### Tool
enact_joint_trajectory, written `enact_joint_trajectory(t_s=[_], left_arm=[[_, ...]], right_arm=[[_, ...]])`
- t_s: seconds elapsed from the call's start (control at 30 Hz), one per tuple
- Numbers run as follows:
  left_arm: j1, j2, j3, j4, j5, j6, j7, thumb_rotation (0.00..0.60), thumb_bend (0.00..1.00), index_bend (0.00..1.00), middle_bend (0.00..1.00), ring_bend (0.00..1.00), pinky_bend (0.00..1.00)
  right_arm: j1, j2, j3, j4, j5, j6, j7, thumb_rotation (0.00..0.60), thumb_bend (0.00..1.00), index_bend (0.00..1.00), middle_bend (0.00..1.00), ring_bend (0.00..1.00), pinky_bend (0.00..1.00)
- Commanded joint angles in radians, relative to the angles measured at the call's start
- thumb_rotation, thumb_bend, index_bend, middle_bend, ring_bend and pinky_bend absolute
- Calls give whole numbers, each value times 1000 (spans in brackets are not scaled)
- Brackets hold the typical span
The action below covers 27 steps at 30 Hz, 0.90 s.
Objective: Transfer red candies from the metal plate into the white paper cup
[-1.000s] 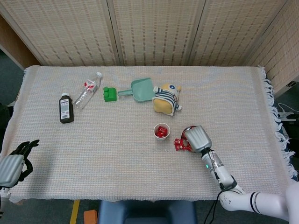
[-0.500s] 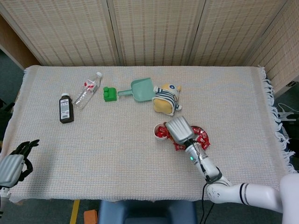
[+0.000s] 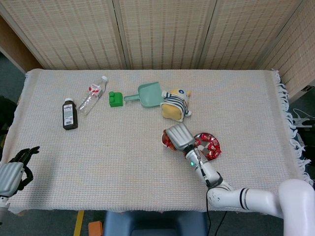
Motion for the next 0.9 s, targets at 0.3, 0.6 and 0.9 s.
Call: enact_joint_trajectory(t_s=[0.3,0.6,0.9], left_arm=[[1,-1,0,-3,1,3,6,600,1000,91,183,100,311],[2,0,-1,-3,2,6,4,600,1000,92,185,101,311],[5,-4,3,-6,10,13,20,600,1000,92,185,101,311]], right_arm=[[4,19,-15,-14,7,23,-14,600,281,318,805,728,1000],[-4,41,-23,-38,-13,49,-3,600,281,279,805,728,1000],[-124,187,-140,-126,-242,138,145,600,281,386,805,728,1000]])
